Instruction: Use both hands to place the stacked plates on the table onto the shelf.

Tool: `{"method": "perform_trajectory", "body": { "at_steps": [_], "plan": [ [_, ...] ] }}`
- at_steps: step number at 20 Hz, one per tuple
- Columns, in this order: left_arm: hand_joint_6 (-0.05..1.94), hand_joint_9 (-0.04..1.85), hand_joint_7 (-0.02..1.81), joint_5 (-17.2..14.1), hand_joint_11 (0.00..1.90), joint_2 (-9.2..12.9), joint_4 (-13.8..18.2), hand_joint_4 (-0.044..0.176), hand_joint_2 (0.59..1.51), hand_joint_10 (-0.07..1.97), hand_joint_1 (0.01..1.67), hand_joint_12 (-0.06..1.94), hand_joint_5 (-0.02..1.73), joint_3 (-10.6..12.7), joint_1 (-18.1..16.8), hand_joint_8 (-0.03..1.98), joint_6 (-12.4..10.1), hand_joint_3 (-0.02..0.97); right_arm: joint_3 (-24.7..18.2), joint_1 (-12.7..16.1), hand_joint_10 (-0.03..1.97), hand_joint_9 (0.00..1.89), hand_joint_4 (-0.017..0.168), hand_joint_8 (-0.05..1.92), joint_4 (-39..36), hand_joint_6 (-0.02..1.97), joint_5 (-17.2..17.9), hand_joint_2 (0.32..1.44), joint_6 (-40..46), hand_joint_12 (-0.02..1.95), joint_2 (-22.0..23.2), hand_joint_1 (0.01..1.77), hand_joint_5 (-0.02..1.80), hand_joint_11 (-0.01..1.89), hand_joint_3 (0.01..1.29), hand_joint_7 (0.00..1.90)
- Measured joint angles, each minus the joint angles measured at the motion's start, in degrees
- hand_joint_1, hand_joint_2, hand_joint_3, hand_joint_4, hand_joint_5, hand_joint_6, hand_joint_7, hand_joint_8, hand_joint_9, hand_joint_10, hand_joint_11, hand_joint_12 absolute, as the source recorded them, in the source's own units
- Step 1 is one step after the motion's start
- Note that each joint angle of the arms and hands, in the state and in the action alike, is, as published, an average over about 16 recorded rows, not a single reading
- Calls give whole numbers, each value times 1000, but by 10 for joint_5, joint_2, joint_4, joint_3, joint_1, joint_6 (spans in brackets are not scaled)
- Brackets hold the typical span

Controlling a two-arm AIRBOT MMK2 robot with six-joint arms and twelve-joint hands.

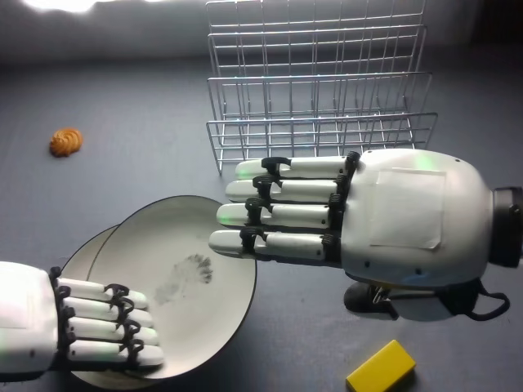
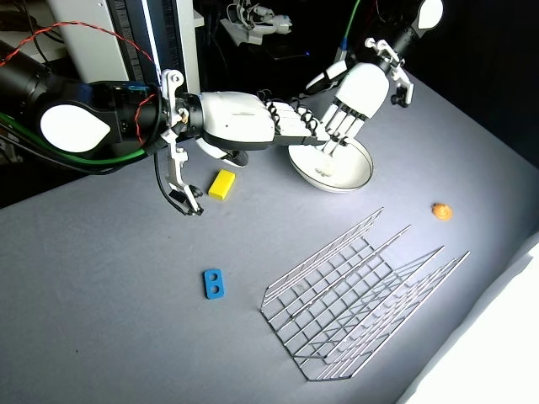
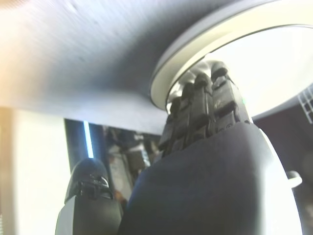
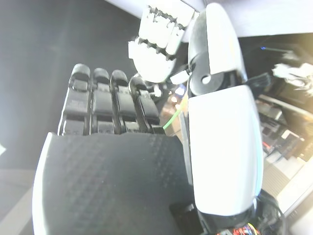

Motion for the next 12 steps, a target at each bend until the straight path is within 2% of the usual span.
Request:
{"method": "perform_trajectory", "body": {
  "at_steps": [6, 12],
  "plan": [
    [-28, 41, 54, 16, 20, -14, -35, -6, 1083, 3, 25, 12, 34, -21, -7, 3, 4, 20, 35, 12, 6, 13, 1, 15, -15, 21, -18, 1016, -15, 12, -41, 1137, 12, 23, 20, 22],
    [-29, 39, 53, 27, 19, -24, -53, -6, 1084, 0, 24, 8, 37, -31, -14, 4, 6, 20, 71, 26, 6, 13, 1, 15, -25, 20, -39, 1022, -30, 31, -84, 1137, 14, 24, 19, 22]
  ]
}}
